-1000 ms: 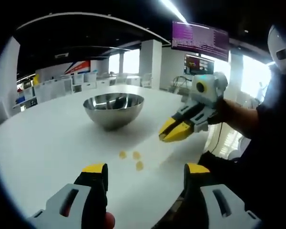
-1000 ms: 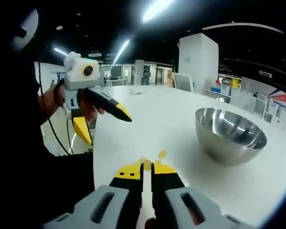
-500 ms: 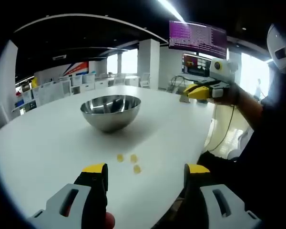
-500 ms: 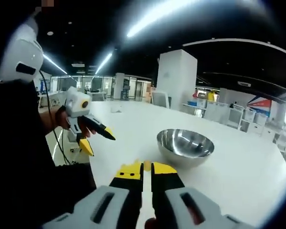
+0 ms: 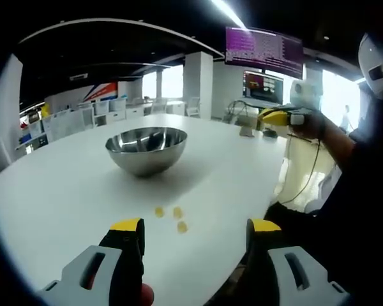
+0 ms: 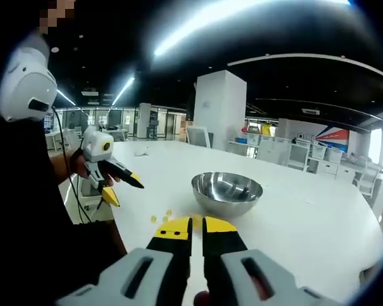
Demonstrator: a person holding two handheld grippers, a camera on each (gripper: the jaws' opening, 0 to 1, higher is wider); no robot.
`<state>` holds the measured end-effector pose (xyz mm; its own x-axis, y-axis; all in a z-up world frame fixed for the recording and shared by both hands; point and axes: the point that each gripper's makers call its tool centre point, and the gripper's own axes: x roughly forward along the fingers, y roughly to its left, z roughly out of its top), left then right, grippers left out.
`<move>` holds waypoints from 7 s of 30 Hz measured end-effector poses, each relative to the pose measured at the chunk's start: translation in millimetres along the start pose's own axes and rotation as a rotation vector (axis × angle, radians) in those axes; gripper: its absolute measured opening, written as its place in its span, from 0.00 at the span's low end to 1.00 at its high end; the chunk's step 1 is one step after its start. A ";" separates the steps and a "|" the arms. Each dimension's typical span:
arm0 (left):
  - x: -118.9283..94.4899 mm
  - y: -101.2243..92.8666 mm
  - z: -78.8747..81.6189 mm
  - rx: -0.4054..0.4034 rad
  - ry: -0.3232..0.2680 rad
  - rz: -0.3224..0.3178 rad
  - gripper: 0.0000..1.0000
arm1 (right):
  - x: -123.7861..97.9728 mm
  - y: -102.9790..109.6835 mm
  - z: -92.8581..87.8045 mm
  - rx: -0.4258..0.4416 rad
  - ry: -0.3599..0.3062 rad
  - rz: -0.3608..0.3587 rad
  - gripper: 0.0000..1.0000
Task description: Pick up the QQ candy scattered on the table and place it into the stainless steel bowl on the table
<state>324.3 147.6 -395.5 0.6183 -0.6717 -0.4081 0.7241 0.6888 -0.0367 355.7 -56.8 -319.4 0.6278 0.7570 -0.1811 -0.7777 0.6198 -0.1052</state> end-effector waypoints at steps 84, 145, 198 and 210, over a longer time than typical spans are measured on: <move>-9.7 1.5 -6.1 -0.020 -0.009 0.014 0.65 | 83.0 -69.2 43.4 -0.008 0.038 0.030 0.18; -21.0 11.6 -6.2 -0.003 0.001 0.035 0.65 | 172.1 96.4 -83.5 -0.089 0.242 0.283 0.17; -11.3 10.5 -8.2 -0.019 -0.001 0.015 0.65 | 84.9 48.8 -13.0 -0.010 0.087 0.165 0.08; -9.4 11.0 -1.4 0.002 0.003 0.021 0.65 | 12.3 11.7 -4.8 0.039 0.009 0.029 0.08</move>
<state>326.1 161.9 -393.3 0.6323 -0.6565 -0.4115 0.7116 0.7021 -0.0267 354.2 -41.3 -327.5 0.6048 0.7729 -0.1921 -0.7934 0.6055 -0.0616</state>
